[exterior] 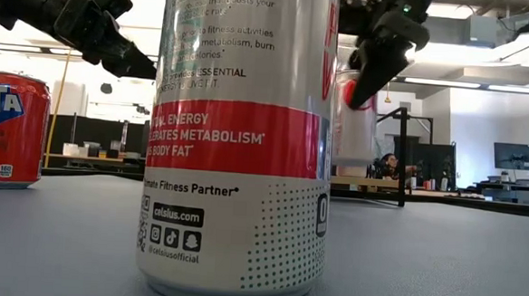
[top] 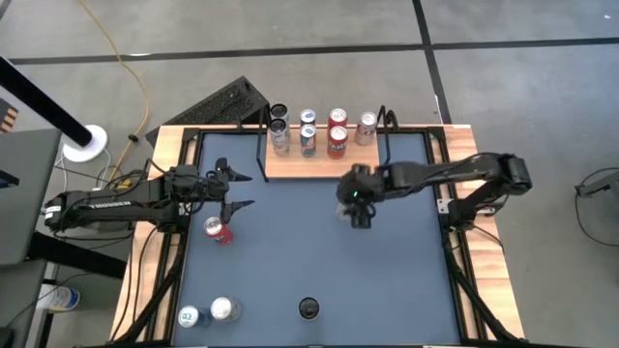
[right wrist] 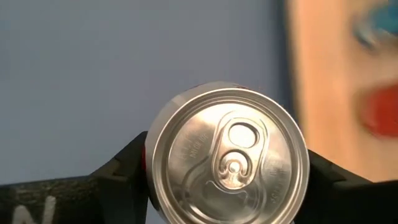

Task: Place canned beverage on shelf
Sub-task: Put the top silver soda can on the shelf aligned with the other silver soda can

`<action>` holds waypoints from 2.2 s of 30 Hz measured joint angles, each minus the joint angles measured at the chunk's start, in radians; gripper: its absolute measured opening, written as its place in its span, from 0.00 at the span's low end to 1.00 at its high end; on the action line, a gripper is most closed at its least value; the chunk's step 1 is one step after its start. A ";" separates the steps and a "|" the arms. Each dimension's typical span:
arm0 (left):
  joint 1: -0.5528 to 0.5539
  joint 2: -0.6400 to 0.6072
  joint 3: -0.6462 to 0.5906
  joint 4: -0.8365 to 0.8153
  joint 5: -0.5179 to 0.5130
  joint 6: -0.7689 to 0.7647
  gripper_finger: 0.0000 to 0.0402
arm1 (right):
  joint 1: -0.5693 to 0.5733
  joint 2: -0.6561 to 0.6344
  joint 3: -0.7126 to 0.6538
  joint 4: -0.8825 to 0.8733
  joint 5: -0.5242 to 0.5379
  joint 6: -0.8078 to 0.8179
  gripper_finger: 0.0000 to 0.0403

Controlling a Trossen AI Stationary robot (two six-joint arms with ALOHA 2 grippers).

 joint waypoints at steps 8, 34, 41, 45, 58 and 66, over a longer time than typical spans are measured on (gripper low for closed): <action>0.000 0.000 0.000 0.001 -0.004 0.001 0.80 | -0.231 -0.049 0.001 -0.018 -0.002 -0.025 0.64; 0.000 0.000 0.000 0.001 -0.004 0.005 0.80 | -0.486 0.038 0.002 0.059 -0.037 -0.129 0.92; 0.000 0.000 0.000 0.001 -0.004 0.005 0.80 | -0.468 0.030 0.075 -0.029 -0.015 -0.126 0.96; 0.000 0.000 0.000 0.001 -0.004 0.005 0.80 | -0.438 0.030 0.158 -0.106 -0.015 -0.098 0.95; 0.000 0.000 0.000 0.001 -0.003 0.005 0.80 | -0.337 0.039 0.241 -0.107 -0.016 -0.067 0.54; 0.000 0.000 0.000 0.006 -0.003 0.006 0.80 | -0.348 0.112 0.241 -0.080 -0.023 -0.103 0.04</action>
